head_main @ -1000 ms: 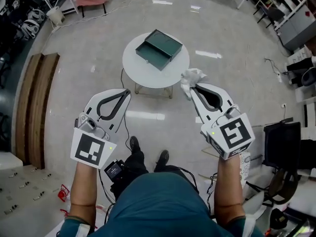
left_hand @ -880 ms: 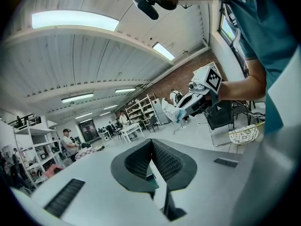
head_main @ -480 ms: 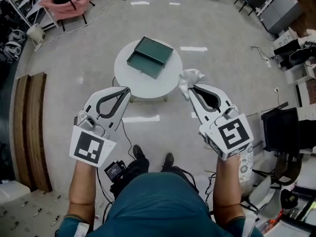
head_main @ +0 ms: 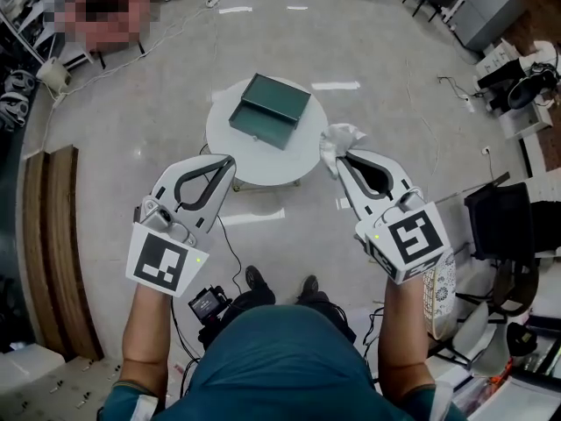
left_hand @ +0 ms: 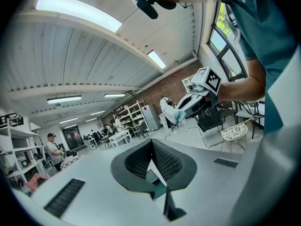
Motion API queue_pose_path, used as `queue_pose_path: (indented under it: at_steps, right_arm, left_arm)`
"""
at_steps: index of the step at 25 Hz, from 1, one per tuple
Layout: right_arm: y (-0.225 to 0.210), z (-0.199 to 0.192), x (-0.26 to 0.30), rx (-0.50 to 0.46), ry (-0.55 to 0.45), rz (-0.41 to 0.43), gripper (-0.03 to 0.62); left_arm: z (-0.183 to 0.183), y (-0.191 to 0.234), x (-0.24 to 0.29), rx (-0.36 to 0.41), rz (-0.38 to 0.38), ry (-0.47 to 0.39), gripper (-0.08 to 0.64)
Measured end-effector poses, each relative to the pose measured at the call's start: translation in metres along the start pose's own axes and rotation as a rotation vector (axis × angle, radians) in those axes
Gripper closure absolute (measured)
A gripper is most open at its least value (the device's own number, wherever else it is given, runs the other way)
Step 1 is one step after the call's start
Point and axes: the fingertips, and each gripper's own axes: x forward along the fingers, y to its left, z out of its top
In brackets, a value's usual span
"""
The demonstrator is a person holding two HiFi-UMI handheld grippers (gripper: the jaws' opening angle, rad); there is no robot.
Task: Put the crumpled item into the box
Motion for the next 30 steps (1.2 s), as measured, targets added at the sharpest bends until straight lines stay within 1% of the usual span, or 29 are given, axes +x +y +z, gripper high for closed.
queue_pose_path:
  at_steps: [6,13,17,24,30]
  right_arm:
    - [-0.004,0.022,0.030,0.003,0.003,-0.005,0.546]
    - [-0.031,0.009,0.053,-0.008,-0.003,0.034,0.546]
    - [-0.054,0.016,0.081,-0.025,-0.025,0.096,0.546]
    - [-0.106,0.033,0.127,-0.052,-0.055,0.205,0.546]
    - [-0.132,0.032,0.166,-0.072,-0.064,0.293,0.546]
  left_arm:
    - [-0.009,0.037,-0.002,-0.006,-0.003,-0.001,0.541]
    - [-0.028,0.039,0.023,-0.033,0.033,0.030,0.541]
    - [-0.033,0.059,0.037,-0.033,0.087,0.077,0.541]
    - [-0.029,0.091,0.082,-0.049,0.176,0.134,0.541]
    - [-0.042,0.107,0.112,-0.073,0.231,0.181,0.541]
